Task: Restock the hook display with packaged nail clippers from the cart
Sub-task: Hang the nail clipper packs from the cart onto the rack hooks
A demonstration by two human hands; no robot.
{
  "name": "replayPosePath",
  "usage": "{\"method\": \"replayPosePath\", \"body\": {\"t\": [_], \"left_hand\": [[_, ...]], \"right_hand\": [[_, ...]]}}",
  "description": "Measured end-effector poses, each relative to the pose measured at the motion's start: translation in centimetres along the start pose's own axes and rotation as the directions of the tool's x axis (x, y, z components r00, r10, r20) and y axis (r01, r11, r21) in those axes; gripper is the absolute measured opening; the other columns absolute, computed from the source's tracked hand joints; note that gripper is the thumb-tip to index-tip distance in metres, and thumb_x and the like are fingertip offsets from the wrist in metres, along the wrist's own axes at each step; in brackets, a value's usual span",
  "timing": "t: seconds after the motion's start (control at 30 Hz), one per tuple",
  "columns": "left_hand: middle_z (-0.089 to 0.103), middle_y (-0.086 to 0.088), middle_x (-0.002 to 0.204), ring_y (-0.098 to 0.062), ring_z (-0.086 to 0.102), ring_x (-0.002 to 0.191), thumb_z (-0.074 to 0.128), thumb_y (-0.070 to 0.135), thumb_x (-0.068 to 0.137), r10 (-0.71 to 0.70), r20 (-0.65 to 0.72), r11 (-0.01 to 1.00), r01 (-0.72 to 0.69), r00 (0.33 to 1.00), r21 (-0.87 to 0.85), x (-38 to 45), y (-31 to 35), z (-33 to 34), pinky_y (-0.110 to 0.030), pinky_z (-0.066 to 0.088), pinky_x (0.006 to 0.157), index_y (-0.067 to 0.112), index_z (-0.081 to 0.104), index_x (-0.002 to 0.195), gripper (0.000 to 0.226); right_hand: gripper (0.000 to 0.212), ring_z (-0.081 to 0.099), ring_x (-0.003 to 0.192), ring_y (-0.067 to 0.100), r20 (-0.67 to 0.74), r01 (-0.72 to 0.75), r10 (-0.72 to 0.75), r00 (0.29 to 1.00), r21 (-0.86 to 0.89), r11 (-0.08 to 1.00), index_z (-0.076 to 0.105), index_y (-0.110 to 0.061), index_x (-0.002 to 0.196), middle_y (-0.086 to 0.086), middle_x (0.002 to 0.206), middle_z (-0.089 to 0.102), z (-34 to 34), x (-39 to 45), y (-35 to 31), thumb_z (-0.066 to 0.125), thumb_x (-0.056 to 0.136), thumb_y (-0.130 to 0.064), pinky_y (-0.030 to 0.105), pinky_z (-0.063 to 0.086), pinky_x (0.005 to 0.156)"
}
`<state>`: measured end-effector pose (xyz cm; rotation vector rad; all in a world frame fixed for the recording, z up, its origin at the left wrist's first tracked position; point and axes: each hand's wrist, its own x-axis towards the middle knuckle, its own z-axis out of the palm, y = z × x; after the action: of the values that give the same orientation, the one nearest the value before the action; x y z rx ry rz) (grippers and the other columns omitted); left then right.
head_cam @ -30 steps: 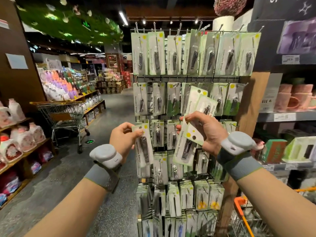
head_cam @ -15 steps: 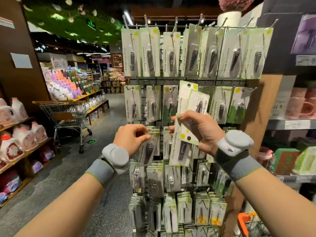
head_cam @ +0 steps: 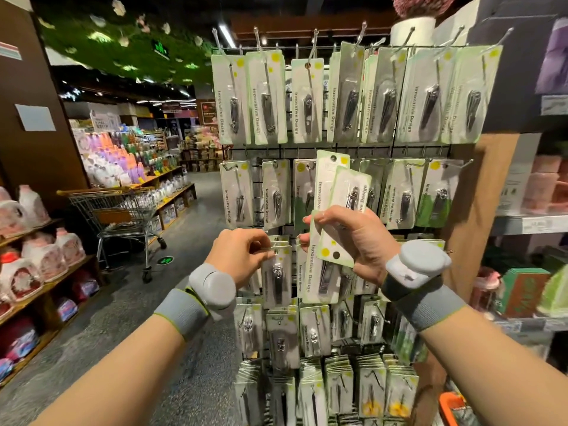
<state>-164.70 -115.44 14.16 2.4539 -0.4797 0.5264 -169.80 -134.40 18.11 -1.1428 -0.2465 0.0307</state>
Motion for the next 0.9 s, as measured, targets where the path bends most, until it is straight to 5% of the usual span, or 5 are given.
{"method": "replayPosePath", "body": {"t": [0.27,0.4,0.53,0.8,0.9], "left_hand": [[0.057,0.013,0.060,-0.015,0.060,0.070,0.072,0.024,0.082,-0.012,0.071,0.996,0.005,0.997,0.089,0.8,-0.6,0.4,-0.030,0.050,0.080,0.022,0.066,0.076,0.009],[0.070,-0.001,0.089,-0.025,0.062,0.095,0.063,0.018,0.087,-0.015,0.037,0.975,0.007,0.999,0.223,1.4,-0.5,1.3,-0.031,0.047,0.084,0.020,0.070,0.091,0.008],[0.069,-0.002,0.100,-0.028,0.062,0.097,0.059,0.017,0.085,-0.030,0.076,0.922,-0.002,0.997,0.387,2.7,-0.6,1.8,-0.032,0.046,0.078,0.027,0.068,0.091,0.014],[0.069,-0.005,0.103,-0.028,0.062,0.097,0.061,0.021,0.087,-0.105,0.154,0.913,0.033,0.983,0.408,4.0,-1.0,2.0,-0.034,0.048,0.079,0.025,0.069,0.093,0.011],[0.067,-0.005,0.103,-0.028,0.060,0.098,0.053,0.016,0.089,0.017,0.037,0.929,-0.030,0.999,0.370,2.9,0.5,1.0,-0.034,0.047,0.081,0.018,0.066,0.097,0.016]], "right_hand": [[0.011,0.068,0.058,0.028,-0.008,0.016,-0.017,1.000,-0.021,1.000,0.059,0.010,0.090,0.013,0.066,0.067,0.2,0.5,0.0,0.049,0.084,0.009,0.032,0.055,0.052],[0.012,0.068,0.057,0.027,-0.015,0.001,-0.001,1.000,-0.026,1.000,0.060,0.010,0.090,0.011,0.064,0.067,0.3,0.7,0.3,0.049,0.084,0.008,0.028,0.053,0.050],[0.012,0.068,0.057,0.028,-0.022,0.012,-0.013,1.000,-0.024,1.000,0.059,0.011,0.092,0.012,0.065,0.066,0.4,0.9,0.2,0.051,0.083,0.008,0.030,0.054,0.051],[0.014,0.068,0.058,0.030,-0.034,0.006,-0.006,0.999,0.005,1.000,0.058,0.011,0.095,0.015,0.068,0.065,0.5,0.7,0.4,0.051,0.083,0.008,0.032,0.054,0.053],[0.016,0.067,0.058,0.029,-0.039,-0.007,0.008,0.999,0.024,1.000,0.058,0.011,0.097,0.014,0.066,0.065,0.7,0.3,0.4,0.052,0.084,0.006,0.032,0.055,0.053]]}}
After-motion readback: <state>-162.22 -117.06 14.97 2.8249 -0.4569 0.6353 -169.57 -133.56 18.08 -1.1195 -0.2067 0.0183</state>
